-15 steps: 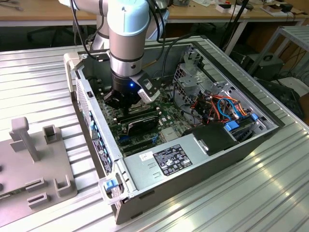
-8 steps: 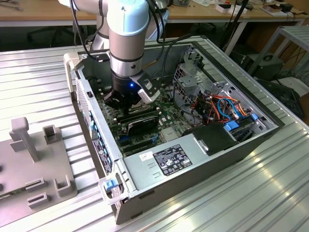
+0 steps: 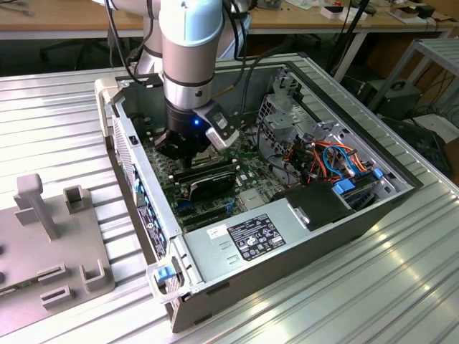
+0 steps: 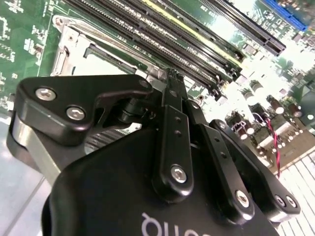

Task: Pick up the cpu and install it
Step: 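Install the second cpu locking lever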

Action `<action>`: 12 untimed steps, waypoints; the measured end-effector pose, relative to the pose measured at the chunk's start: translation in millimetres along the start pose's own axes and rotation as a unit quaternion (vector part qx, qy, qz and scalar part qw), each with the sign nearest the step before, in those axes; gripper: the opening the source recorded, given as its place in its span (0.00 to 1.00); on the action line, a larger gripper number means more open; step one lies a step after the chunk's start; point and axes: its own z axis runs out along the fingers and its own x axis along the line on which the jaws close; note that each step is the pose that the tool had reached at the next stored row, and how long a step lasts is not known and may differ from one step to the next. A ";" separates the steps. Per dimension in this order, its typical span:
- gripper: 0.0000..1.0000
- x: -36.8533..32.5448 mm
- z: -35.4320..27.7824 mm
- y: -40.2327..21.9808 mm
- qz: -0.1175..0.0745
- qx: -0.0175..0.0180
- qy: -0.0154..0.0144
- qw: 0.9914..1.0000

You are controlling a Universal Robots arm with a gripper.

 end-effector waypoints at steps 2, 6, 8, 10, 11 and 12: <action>0.11 -0.3 -4.2 0.1 0.000 0.000 0.000 1.000; 0.11 -1.0 -11.8 0.1 0.000 0.000 0.000 1.000; 0.11 -1.8 -11.8 0.1 0.000 0.000 0.000 1.000; 0.11 -6.1 -11.4 0.1 0.000 0.000 0.000 1.000; 0.11 -11.2 -11.0 0.0 0.000 0.000 0.000 1.000; 0.11 -13.8 -10.8 0.1 0.000 0.000 0.000 1.000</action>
